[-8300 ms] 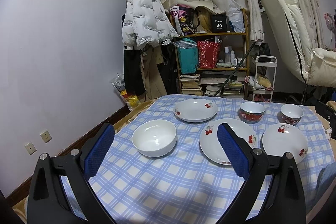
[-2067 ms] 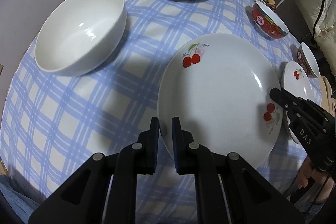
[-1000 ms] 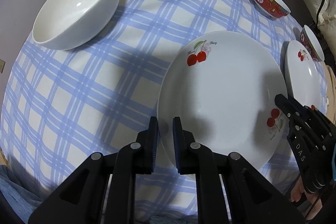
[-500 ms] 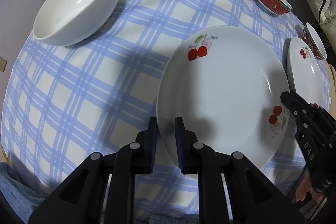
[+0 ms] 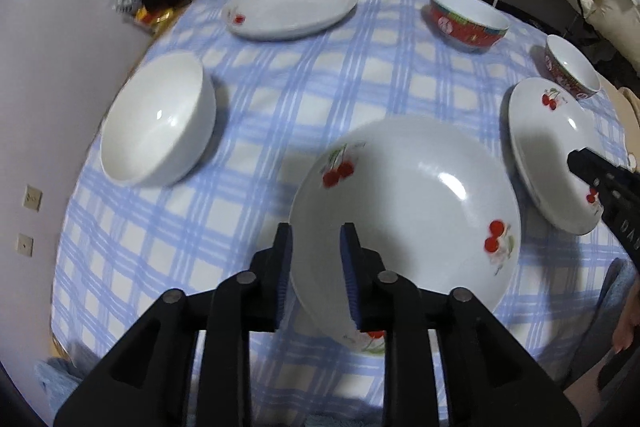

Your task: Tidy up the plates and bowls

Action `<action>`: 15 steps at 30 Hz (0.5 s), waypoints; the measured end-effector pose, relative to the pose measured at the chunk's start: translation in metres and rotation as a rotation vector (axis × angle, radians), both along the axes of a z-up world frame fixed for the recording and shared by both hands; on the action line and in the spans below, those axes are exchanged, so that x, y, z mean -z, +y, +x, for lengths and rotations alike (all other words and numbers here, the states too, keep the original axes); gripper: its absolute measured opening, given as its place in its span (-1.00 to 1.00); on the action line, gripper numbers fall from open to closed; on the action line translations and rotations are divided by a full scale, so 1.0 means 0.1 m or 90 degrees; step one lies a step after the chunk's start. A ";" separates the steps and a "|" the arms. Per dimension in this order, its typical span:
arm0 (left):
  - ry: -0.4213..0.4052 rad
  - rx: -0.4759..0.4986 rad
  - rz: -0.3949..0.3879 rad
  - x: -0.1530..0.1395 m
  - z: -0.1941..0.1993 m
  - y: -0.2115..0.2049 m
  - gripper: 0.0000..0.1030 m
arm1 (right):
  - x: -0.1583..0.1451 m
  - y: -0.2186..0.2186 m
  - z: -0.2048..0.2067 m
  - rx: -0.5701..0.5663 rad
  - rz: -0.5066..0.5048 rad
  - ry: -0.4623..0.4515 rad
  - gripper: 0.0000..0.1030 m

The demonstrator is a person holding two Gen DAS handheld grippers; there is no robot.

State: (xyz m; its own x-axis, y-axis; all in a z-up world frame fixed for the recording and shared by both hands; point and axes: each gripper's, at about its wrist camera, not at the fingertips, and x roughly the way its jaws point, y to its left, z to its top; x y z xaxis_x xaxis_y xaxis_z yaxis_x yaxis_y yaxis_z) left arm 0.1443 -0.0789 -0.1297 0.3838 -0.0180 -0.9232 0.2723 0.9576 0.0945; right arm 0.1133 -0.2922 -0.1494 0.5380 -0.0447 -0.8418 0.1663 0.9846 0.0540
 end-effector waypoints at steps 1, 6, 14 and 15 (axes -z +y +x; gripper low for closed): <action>0.000 0.001 -0.005 -0.03 0.02 -0.02 -0.38 | -0.04 -0.07 -0.01 0.012 -0.003 -0.006 -0.39; -0.006 0.010 -0.020 -0.19 0.02 -0.17 -0.06 | -0.24 -0.44 -0.10 0.098 -0.029 -0.041 0.39; -0.055 0.087 0.004 -0.40 0.01 -0.59 0.59 | -0.42 -0.85 -0.20 0.116 -0.047 -0.044 0.90; -0.055 0.089 0.001 -0.41 0.03 -0.64 0.59 | -0.45 -0.89 -0.21 0.119 -0.045 -0.047 0.92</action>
